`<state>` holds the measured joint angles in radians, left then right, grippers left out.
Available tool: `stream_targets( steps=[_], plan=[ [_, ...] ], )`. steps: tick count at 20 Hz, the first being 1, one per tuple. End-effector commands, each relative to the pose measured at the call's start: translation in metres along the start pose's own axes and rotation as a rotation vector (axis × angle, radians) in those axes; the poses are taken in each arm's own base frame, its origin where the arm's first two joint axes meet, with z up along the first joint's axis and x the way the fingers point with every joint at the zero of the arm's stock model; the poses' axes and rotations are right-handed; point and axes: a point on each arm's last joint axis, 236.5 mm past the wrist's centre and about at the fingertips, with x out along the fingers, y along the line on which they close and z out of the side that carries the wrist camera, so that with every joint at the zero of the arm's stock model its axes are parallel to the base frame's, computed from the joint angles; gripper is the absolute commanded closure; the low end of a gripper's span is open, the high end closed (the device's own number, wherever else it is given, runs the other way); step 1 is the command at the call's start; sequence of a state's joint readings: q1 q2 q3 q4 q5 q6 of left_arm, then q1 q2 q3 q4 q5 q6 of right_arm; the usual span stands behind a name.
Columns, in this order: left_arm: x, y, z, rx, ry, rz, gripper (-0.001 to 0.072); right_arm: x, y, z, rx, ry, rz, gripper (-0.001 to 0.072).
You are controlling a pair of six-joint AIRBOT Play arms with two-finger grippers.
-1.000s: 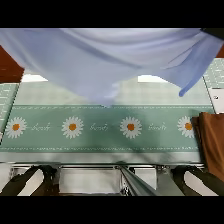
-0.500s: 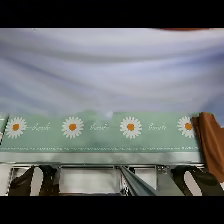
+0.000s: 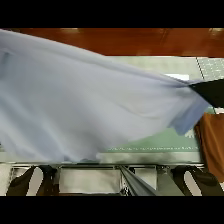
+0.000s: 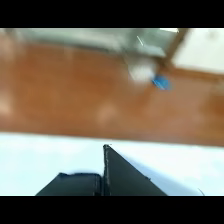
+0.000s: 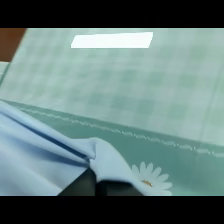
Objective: Fold the shirts.
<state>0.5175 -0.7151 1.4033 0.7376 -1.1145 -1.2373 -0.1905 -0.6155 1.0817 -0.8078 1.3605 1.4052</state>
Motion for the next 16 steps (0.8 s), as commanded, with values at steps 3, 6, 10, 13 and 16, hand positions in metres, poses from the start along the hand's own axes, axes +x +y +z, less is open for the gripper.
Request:
stream_targets(
  steps=[3, 6, 10, 13, 16],
  plan=[
    [0.131, 0.030, -0.062, -0.160, 0.151, -0.093, 0.0688, 0.098, -0.103, -0.016, 0.163, 0.082, -0.055, 0.0692],
    [0.202, 0.035, -0.092, -0.211, 0.156, -0.083, 0.0688, 0.155, -0.153, 0.003, 0.264, 0.071, -0.055, 0.0691],
    [0.263, 0.018, -0.152, -0.239, 0.234, -0.095, 0.0688, 0.224, -0.195, 0.041, 0.393, 0.084, 0.022, 0.0692],
    [0.279, -0.007, -0.197, -0.259, 0.343, -0.138, 0.0684, 0.261, -0.216, 0.067, 0.516, 0.067, 0.081, 0.0690],
    [0.271, -0.026, -0.229, -0.324, 0.483, -0.184, 0.0002, 0.269, -0.239, 0.072, 0.610, 0.085, 0.046, 0.0082]
  ],
)
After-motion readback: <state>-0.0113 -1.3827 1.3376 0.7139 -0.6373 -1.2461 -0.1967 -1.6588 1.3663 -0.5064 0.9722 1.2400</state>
